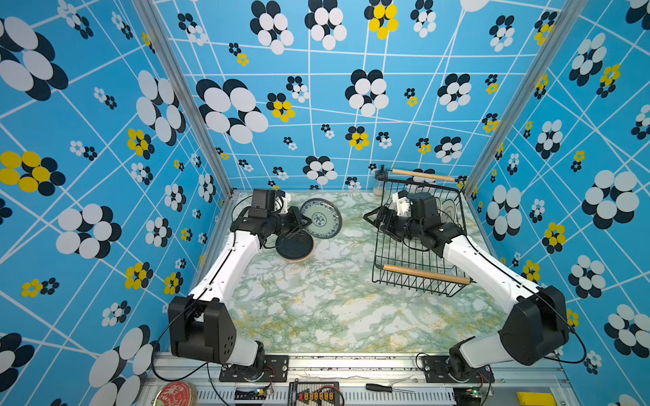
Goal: Unload the plates from the dish rack
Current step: Place the plate among the plates.
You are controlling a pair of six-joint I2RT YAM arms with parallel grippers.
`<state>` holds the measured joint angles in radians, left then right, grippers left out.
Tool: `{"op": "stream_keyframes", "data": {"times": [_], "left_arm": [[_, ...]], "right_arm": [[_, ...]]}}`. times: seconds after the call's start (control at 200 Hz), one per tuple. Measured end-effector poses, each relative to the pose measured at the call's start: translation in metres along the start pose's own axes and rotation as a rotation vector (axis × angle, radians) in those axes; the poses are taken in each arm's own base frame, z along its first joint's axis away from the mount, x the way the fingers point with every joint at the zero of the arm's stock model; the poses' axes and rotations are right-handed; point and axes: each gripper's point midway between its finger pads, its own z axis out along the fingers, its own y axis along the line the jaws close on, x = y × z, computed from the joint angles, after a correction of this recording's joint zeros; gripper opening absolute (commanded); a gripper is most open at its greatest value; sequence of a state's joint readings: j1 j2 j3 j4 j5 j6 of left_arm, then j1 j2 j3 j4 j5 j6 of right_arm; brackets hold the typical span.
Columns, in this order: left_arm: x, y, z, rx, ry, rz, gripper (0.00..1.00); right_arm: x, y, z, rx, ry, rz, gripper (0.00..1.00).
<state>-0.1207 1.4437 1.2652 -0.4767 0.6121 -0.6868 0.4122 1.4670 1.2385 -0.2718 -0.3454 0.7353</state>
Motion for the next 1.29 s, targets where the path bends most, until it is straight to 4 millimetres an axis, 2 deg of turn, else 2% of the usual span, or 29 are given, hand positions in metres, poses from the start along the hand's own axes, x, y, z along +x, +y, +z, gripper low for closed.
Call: {"op": "stream_keyframes", "data": {"times": [0.08,0.27,0.4,0.545,0.785,1.15,1.294], "left_arm": [[-0.007,0.025,-0.014,-0.083,-0.038,-0.028,0.0],[-0.01,0.077,-0.033,-0.284,-0.073,-0.065,0.0],[-0.012,0.103,-0.04,-0.387,-0.079,-0.077,0.0],[-0.012,0.126,-0.039,-0.475,-0.067,-0.082,0.0],[-0.009,0.158,-0.028,-0.582,-0.022,-0.082,0.0],[-0.009,0.181,-0.013,-0.627,0.012,-0.091,0.0],[-0.013,0.181,-0.007,-0.61,0.01,-0.09,0.0]], "right_arm": [[-0.009,-0.013,-0.021,0.137,-0.041,-0.049,0.99],[-0.027,-0.054,-0.08,0.499,-0.133,-0.166,0.99],[-0.022,-0.091,-0.115,0.75,-0.124,-0.239,0.99],[-0.017,-0.116,-0.138,0.927,-0.09,-0.295,0.99],[-0.008,-0.132,-0.15,1.026,-0.045,-0.333,0.99],[-0.002,-0.138,-0.15,1.042,-0.014,-0.343,0.99],[0.0,-0.14,-0.15,1.046,-0.004,-0.347,0.99]]}}
